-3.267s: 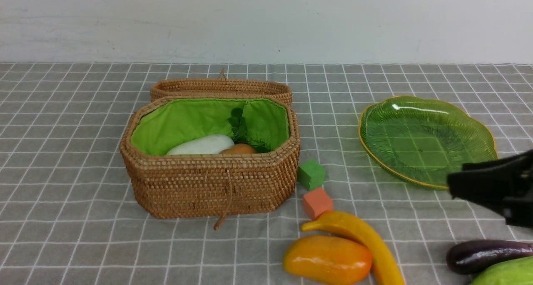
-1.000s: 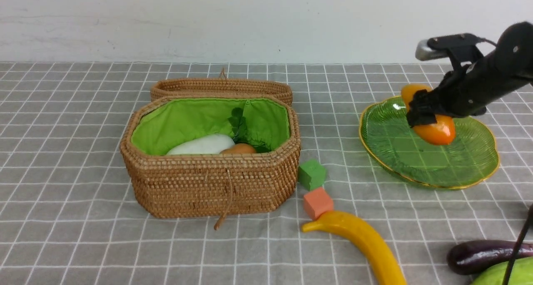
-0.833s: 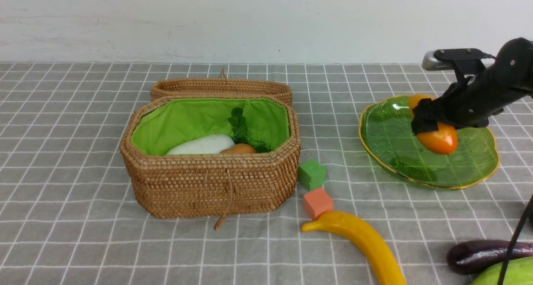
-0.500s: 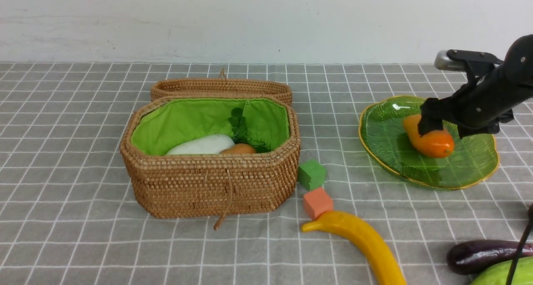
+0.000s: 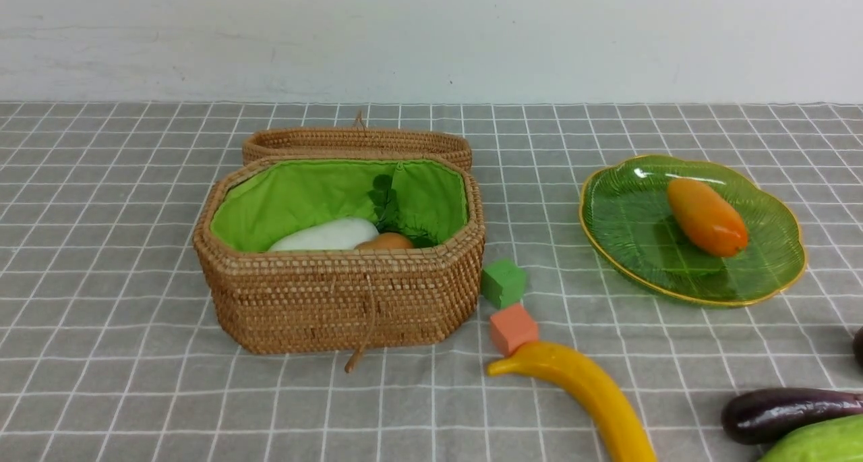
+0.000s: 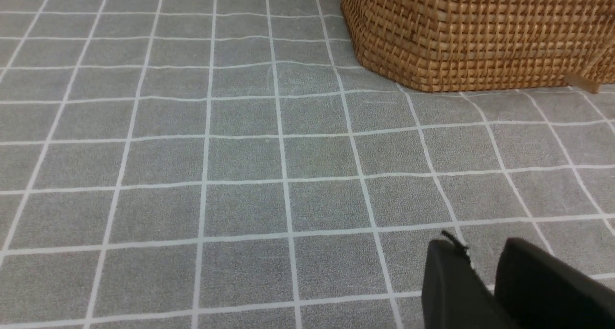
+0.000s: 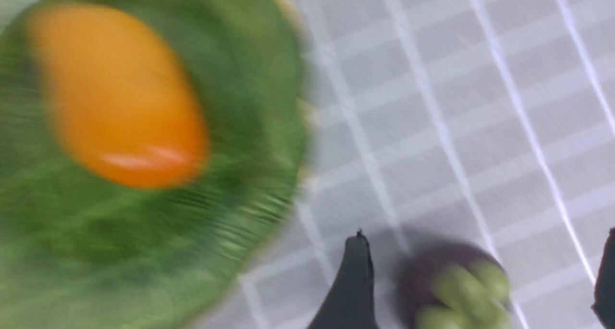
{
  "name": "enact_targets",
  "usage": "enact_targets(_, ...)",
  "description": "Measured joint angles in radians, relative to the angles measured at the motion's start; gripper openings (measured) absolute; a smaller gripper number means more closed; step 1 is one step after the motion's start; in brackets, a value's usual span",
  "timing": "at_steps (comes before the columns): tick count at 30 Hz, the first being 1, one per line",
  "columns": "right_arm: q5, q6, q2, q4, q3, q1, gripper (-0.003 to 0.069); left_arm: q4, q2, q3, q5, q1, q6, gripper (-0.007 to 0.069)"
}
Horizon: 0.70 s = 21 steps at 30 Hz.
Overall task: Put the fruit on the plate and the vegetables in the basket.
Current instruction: Use the right arm to grab a mangosteen and put it into the right plate
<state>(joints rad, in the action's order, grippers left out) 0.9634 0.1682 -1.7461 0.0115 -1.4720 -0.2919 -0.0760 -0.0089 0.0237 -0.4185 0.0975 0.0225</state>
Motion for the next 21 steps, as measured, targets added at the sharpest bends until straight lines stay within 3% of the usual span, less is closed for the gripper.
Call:
enact_targets(4, -0.059, 0.000, -0.003, 0.052, 0.152, -0.073, 0.0610, 0.000, 0.000, 0.000, 0.000, 0.000, 0.000, 0.0153)
enact_targets(10, -0.206, -0.117, -0.030, 0.190, 0.238, -0.116, 0.0596, 0.000, 0.000, 0.000, 0.000, 0.000, 0.000, 0.0160)
enact_targets(21, -0.191, -0.139, -0.141, 0.206, 0.234, -0.116, 0.0563, 0.000, 0.000, 0.000, 0.000, 0.000, 0.000, 0.0171)
